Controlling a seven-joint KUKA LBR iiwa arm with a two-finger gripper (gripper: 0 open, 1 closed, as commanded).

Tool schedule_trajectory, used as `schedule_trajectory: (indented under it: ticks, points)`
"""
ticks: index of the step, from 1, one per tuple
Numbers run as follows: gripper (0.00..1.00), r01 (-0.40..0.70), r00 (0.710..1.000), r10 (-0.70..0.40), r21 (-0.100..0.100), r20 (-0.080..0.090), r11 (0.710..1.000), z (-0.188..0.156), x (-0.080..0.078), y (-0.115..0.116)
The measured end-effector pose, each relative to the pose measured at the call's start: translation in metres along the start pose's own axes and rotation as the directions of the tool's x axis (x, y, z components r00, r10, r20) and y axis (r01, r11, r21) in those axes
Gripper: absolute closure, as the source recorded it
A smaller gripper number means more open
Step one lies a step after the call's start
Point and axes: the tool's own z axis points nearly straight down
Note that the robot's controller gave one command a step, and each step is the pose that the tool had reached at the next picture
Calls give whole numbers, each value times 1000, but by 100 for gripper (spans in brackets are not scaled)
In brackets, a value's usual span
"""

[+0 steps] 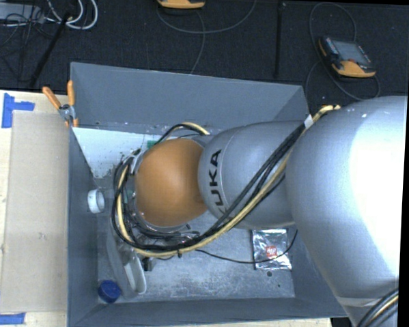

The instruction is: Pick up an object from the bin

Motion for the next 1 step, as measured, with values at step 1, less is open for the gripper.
schedule_trajectory:
  ticks: [1]
  points:
    - [100, 43, 999, -44, 5, 5, 999, -129, -8, 4]
